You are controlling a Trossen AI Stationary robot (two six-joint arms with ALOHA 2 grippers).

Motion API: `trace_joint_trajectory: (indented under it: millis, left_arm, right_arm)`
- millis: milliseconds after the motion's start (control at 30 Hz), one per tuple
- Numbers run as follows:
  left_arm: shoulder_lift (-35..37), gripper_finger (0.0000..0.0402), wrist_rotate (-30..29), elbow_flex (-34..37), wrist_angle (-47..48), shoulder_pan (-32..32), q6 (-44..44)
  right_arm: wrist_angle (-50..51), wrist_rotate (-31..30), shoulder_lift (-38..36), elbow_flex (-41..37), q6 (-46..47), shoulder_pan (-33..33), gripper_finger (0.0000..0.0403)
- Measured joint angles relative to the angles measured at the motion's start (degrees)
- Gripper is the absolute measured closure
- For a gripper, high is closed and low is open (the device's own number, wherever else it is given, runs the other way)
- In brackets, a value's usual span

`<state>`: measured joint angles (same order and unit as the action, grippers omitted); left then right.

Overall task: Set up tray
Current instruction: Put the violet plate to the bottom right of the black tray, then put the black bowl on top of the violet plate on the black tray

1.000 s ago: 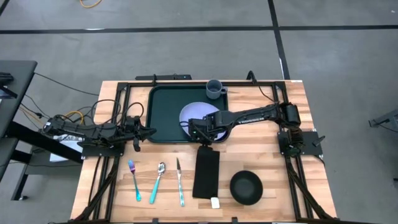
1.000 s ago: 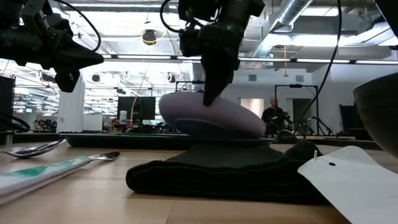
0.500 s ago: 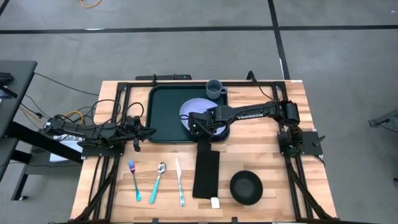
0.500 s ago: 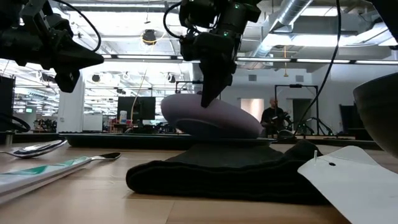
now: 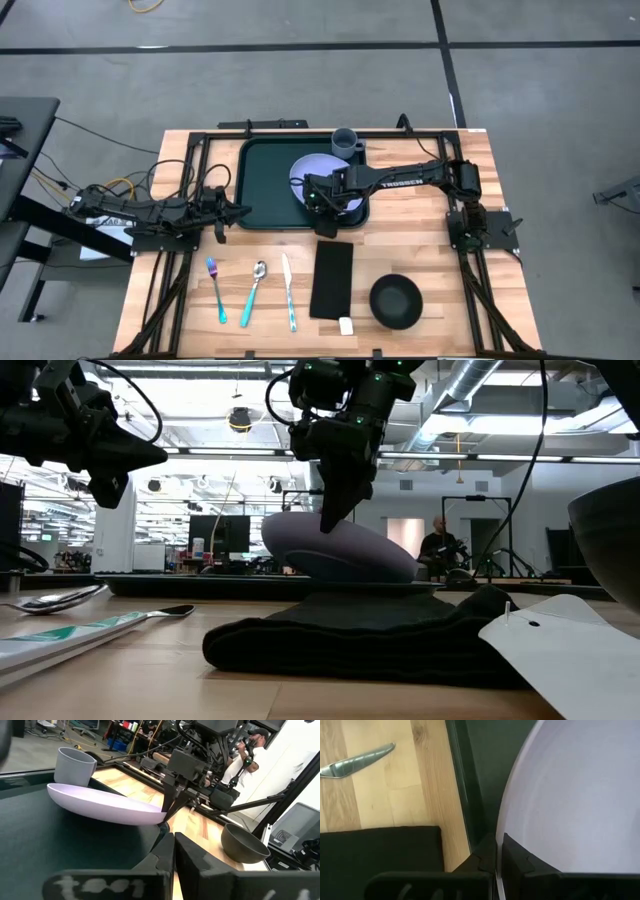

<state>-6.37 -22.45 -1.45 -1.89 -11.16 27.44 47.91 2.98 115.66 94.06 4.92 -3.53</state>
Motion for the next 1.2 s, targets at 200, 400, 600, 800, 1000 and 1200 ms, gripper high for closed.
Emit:
trace_joint_trajectory:
  millis: [200,400,600,800,1000,1200]
  left_arm:
    - [0.0,0.0401,-0.25,0.02,0.0,0.0,-0.02]
    - [-0.02,0.0401,-0.62,0.02,-0.03,0.0,-0.01]
    - [-0.39,0.0401,-0.79,0.02,-0.11,0.0,0.04]
    - [-0.36,0.0401,-0.77,0.02,-0.13,0.0,0.17]
    - [-0.35,0.0401,-0.77,0.02,-0.13,0.0,0.26]
    - [-0.35,0.0402,-0.75,0.02,-0.12,0.0,0.24]
  right_arm:
    - [1.02,-0.3,1.28,0.09,1.69,0.0,0.0401]
    - [3.79,-0.73,4.89,0.55,2.27,0.55,0.04]
    - [5.8,-0.38,7.86,4.05,3.03,0.47,0.0393]
    - [5.62,0.84,8.35,4.87,3.33,0.48,0.0353]
    - [5.85,0.82,8.35,4.87,3.31,0.5,0.0302]
    - [7.64,1.67,8.35,7.59,4.21,0.44,0.0252]
